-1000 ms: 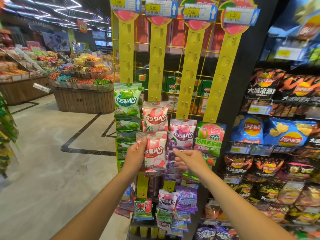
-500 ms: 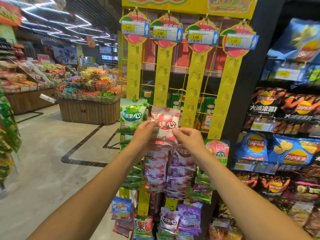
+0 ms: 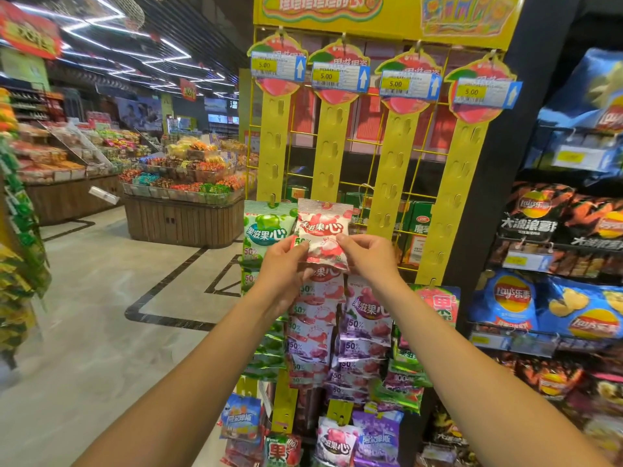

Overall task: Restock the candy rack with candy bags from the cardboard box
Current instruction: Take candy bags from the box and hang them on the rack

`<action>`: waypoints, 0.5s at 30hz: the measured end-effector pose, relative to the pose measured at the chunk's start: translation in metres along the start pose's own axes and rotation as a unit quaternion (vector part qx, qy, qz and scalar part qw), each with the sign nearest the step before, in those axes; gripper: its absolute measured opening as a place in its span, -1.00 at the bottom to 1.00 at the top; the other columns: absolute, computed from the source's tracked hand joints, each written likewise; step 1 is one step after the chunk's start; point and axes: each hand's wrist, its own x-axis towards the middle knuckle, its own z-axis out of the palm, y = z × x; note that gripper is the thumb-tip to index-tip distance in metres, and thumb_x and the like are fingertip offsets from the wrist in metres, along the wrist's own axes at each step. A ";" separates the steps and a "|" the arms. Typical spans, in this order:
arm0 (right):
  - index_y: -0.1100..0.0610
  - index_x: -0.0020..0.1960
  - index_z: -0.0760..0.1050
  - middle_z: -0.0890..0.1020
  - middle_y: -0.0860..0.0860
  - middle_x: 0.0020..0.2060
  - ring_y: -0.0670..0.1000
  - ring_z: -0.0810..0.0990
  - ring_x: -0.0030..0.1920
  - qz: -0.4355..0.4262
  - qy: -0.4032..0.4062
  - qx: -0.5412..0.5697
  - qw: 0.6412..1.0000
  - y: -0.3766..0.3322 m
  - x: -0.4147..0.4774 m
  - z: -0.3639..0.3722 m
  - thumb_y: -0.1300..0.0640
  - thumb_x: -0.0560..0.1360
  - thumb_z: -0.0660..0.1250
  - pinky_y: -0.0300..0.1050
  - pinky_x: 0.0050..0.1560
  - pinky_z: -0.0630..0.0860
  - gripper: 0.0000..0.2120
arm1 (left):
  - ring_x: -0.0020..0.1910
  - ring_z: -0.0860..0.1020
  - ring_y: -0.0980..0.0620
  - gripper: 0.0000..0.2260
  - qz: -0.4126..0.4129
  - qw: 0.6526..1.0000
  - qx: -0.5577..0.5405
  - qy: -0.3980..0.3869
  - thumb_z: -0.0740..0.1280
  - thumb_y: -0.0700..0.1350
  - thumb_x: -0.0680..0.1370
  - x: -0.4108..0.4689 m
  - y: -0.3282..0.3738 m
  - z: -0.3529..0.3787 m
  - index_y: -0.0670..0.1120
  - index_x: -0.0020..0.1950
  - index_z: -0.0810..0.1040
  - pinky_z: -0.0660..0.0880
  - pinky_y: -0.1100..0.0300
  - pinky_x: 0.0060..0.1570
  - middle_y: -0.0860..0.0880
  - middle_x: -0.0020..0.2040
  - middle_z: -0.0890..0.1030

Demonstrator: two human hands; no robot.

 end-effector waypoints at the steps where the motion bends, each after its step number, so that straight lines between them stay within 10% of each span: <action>1: 0.11 -0.17 0.73 0.73 0.13 -0.24 0.02 0.65 -0.25 0.002 0.000 -0.004 1.000 0.004 -0.001 0.001 -0.09 0.55 0.45 0.13 -0.09 0.66 -0.71 | 0.12 0.70 -0.14 -0.85 -0.001 1.000 0.001 -0.002 0.26 -0.23 0.71 0.001 -0.004 -0.001 -0.14 0.23 0.59 0.65 0.00 0.11 -0.20 0.13 0.73; 8: 0.09 -0.20 0.72 0.56 -0.11 -0.50 -0.10 0.47 -0.44 0.018 -0.007 0.011 1.000 0.029 -0.006 0.005 -0.12 0.55 0.44 -0.06 -0.23 0.48 -0.69 | -0.01 0.73 0.00 -0.83 0.008 0.999 0.036 -0.005 0.28 -0.18 0.71 -0.005 -0.022 -0.011 -0.14 0.25 0.62 0.67 0.06 0.11 -0.13 0.08 0.75; 15: 0.11 0.09 0.70 0.75 -0.01 -0.11 0.00 0.74 -0.11 0.048 -0.018 0.029 0.998 0.047 -0.014 0.008 -0.09 0.47 0.53 0.06 -0.04 0.71 -0.68 | -0.05 0.75 -0.05 -0.75 0.023 0.995 0.070 0.066 0.31 -0.08 0.71 -0.010 -0.054 -0.037 -0.20 0.29 0.62 0.70 0.13 -0.10 -0.19 0.12 0.72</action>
